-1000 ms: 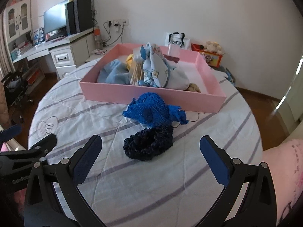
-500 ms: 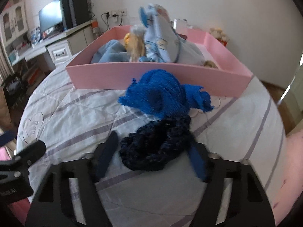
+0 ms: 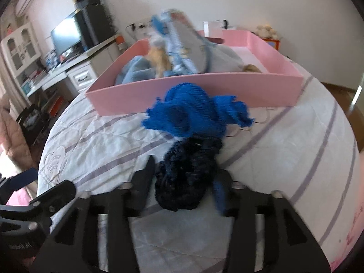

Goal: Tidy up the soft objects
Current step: 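Lower both tools toward the blue knitted hat and navy scrunchie beside the tray, then grasp the navy scrunchie with the right tool while the left tool grasps the blue knitted hat, then lift the blue hat with the left tool while the right tool lifts the navy scrunchie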

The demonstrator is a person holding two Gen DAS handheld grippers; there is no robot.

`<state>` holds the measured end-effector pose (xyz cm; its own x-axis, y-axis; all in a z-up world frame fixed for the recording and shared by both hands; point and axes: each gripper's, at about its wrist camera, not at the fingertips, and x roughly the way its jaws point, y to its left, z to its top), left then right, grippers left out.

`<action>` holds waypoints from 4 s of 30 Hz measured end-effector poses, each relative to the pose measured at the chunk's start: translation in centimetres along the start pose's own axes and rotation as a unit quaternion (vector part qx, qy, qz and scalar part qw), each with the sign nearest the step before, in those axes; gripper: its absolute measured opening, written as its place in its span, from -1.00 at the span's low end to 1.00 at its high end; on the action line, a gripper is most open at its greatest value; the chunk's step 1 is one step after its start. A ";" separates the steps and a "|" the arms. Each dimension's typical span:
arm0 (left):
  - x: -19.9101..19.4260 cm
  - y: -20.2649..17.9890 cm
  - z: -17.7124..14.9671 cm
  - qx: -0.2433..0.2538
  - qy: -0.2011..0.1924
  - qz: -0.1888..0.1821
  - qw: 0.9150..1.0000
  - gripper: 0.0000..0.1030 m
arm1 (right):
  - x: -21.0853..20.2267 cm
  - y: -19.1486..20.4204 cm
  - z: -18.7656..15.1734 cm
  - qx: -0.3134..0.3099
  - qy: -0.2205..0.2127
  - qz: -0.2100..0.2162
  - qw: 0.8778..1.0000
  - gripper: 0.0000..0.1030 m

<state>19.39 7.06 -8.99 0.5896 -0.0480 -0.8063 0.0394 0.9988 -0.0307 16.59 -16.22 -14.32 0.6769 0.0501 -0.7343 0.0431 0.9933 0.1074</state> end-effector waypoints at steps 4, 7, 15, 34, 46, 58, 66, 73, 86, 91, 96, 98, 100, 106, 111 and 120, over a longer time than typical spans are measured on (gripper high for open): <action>-0.1 0.5 0.2 -0.013 -0.009 0.031 0.999 0.97 | 0.6 1.4 0.2 -0.031 0.014 -0.017 0.999 0.40; -0.1 1.6 0.3 -0.031 -0.010 0.031 0.999 0.98 | 1.0 2.6 0.2 -0.059 0.026 -0.025 0.998 0.70; 0.4 1.6 -0.1 -0.036 -0.001 0.023 0.999 0.98 | 1.2 3.5 0.3 -0.071 0.037 -0.033 0.996 0.83; -0.8 -0.6 0.4 -0.008 -0.012 0.008 1.000 0.98 | -2.6 0.5 -1.4 -0.023 -0.035 -0.077 0.996 -0.68; -0.9 -6.3 1.1 0.036 -0.007 -0.029 0.999 0.98 | -5.1 -6.6 -1.3 0.046 -0.061 -0.125 0.989 -0.68; 1.9 -13.7 4.6 0.089 0.005 -0.073 0.993 0.98 | -4.8 -13.4 1.5 0.113 -0.061 -0.155 0.979 -0.67; 5.3 -15.2 6.5 0.080 0.023 -0.059 0.995 1.00 | -2.6 -13.7 2.7 0.108 -0.034 -0.121 0.986 -0.67; 8.7 -15.2 6.8 0.066 0.054 -0.080 0.993 0.74 | -1.3 -13.9 2.6 0.110 -0.010 -0.103 0.989 -0.65; 8.4 -14.5 6.2 0.060 0.007 -0.056 0.997 0.00 | -1.0 -13.8 2.7 0.105 -0.003 -0.105 0.989 -0.60; 7.7 -13.7 5.9 0.057 0.012 -0.067 0.996 -0.01 | -1.1 -13.3 2.7 0.097 -0.004 -0.122 0.988 -0.60; 7.1 -12.7 5.6 0.058 0.014 -0.073 0.996 -0.01 | -1.6 -12.5 2.5 0.090 -0.009 -0.136 0.987 -0.60; 6.7 -12.3 5.3 0.058 0.014 -0.074 0.996 -0.01 | -1.8 -12.2 2.3 0.089 -0.010 -0.134 0.987 -0.60; 6.2 -11.9 4.8 0.057 0.012 -0.072 0.996 -0.01 | -2.0 -11.8 2.0 0.085 -0.010 -0.133 0.987 -0.60; 4.2 -10.5 3.4 0.051 0.003 -0.066 0.997 -0.01 | -3.2 -10.0 1.2 0.074 -0.018 -0.115 0.990 -0.60; 1.0 -9.2 2.0 0.046 -0.021 -0.056 0.997 -0.01 | -5.5 -7.9 1.2 0.053 -0.045 -0.109 0.992 -0.60; -6.7 -7.3 0.5 0.033 -0.093 -0.044 0.994 -0.01 | -10.7 -4.8 1.6 0.017 -0.112 -0.095 0.989 -0.60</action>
<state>15.56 0.10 -3.03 0.7202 -0.1422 -0.6790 0.1455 0.9880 -0.0526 10.36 -21.66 -5.89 0.8002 -0.1660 -0.5763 0.2073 0.9783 0.0061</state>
